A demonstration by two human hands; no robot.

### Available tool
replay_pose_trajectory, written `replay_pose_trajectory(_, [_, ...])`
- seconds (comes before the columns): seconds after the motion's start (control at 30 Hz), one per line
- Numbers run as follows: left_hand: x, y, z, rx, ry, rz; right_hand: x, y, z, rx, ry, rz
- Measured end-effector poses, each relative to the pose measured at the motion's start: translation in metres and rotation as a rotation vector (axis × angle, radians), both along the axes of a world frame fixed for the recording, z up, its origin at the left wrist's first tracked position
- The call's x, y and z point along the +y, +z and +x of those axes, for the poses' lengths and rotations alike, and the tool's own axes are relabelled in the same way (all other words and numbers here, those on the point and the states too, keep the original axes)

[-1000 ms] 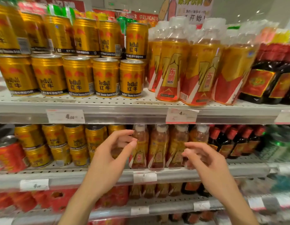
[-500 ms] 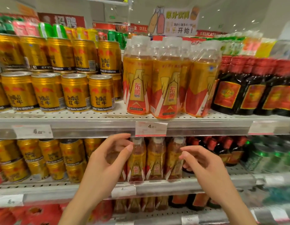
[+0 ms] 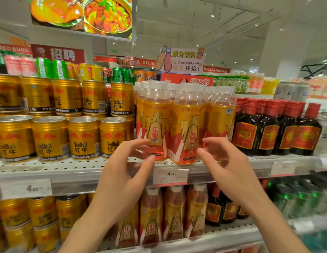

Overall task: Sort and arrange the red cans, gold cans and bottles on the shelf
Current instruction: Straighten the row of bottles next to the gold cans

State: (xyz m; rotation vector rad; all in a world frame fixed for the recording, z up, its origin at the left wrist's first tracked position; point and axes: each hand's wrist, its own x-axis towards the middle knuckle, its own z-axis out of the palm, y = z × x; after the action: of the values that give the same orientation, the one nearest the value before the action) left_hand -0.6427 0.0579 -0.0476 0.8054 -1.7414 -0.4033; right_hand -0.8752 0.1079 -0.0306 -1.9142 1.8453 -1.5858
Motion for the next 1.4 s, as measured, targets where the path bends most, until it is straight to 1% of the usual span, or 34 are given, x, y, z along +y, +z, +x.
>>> replay_pose_trajectory(0.07, [-0.015, 0.014, -0.004, -0.036, 0.076, -0.064, -0.010, 0.015, 0.004, 0.057, -0.036, 0.000])
replay_pose_trajectory(0.13, [-0.030, 0.029, -0.009, -0.089, 0.141, -0.098, -0.020, 0.026, 0.010, 0.153, -0.096, 0.055])
replay_pose_trajectory(0.23, [-0.042, 0.050, -0.020, -0.178, 0.162, -0.054, -0.029, 0.032, 0.016, 0.231, -0.143, 0.161])
replay_pose_trajectory(0.3, [-0.048, 0.059, -0.024, -0.229, 0.153, -0.010, -0.032, 0.031, 0.017, 0.212, -0.129, 0.194])
replay_pose_trajectory(0.5, [-0.054, 0.070, -0.021, -0.294, 0.146, 0.003, -0.036, 0.030, 0.011, 0.163, -0.061, 0.196])
replay_pose_trajectory(0.57, [-0.051, 0.072, -0.019, -0.313, 0.176, -0.020, -0.037, 0.030, 0.011, 0.153, -0.051, 0.201])
replay_pose_trajectory(0.77, [-0.045, 0.075, -0.009, -0.436, 0.369, -0.130, -0.037, 0.027, 0.010, 0.134, -0.047, 0.172])
replay_pose_trajectory(0.97, [-0.045, 0.094, 0.001, -0.603, 0.416, -0.228, -0.036, 0.026, 0.010, 0.143, -0.061, 0.174])
replay_pose_trajectory(1.03, [-0.046, 0.103, 0.004, -0.634, 0.351, -0.194, -0.036, 0.026, 0.011, 0.138, -0.064, 0.179])
replay_pose_trajectory(1.1, [-0.050, 0.112, 0.007, -0.603, 0.193, -0.054, -0.036, 0.026, 0.011, 0.140, -0.066, 0.185])
replay_pose_trajectory(1.17, [-0.058, 0.117, 0.010, -0.553, 0.080, 0.049, -0.036, 0.025, 0.012, 0.140, -0.071, 0.187])
replay_pose_trajectory(1.23, [-0.065, 0.117, 0.012, -0.512, 0.033, 0.076, -0.036, 0.026, 0.012, 0.144, -0.081, 0.190])
replay_pose_trajectory(1.4, [-0.071, 0.109, 0.011, -0.462, -0.002, 0.069, -0.035, 0.025, 0.020, 0.181, -0.127, 0.168])
